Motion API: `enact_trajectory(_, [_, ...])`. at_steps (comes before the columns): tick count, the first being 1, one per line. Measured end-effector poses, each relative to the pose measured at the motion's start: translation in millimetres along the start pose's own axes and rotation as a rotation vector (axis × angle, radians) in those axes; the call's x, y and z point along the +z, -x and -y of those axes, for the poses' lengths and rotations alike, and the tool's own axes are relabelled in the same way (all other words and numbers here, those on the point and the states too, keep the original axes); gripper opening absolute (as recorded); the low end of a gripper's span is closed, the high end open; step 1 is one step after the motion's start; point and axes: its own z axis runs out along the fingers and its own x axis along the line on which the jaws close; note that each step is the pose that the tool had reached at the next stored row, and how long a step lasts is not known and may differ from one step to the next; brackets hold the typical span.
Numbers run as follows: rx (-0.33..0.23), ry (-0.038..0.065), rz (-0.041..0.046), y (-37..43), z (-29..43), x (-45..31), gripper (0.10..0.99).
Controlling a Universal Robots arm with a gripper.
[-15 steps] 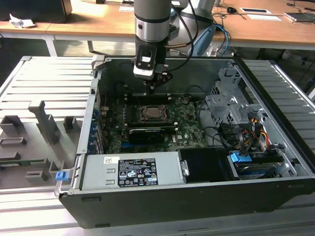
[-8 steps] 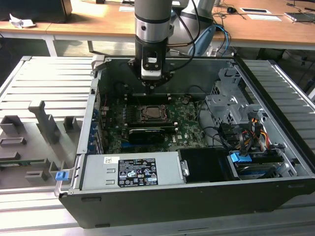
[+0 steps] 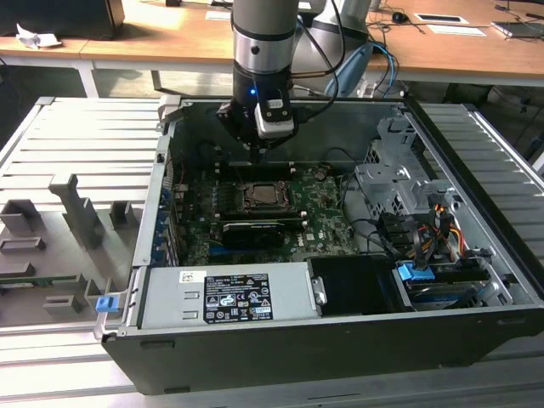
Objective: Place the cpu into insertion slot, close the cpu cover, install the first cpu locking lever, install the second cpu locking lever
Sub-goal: 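Install the first cpu locking lever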
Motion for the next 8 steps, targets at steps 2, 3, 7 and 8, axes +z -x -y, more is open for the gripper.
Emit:
enact_trajectory(2, [-0.020, -0.001, -0.0016, 0.0, 0.0, 0.0, 0.106])
enact_trajectory(3, [-0.027, -0.001, -0.0022, 0.0, 0.0, 0.0, 0.106])
enact_trajectory(7, [-0.093, -0.004, -0.0074, 0.0, 0.0, 0.0, 0.106])
enact_trajectory(8, [-0.101, -0.004, -0.0081, 0.0, 0.0, 0.0, 0.106])
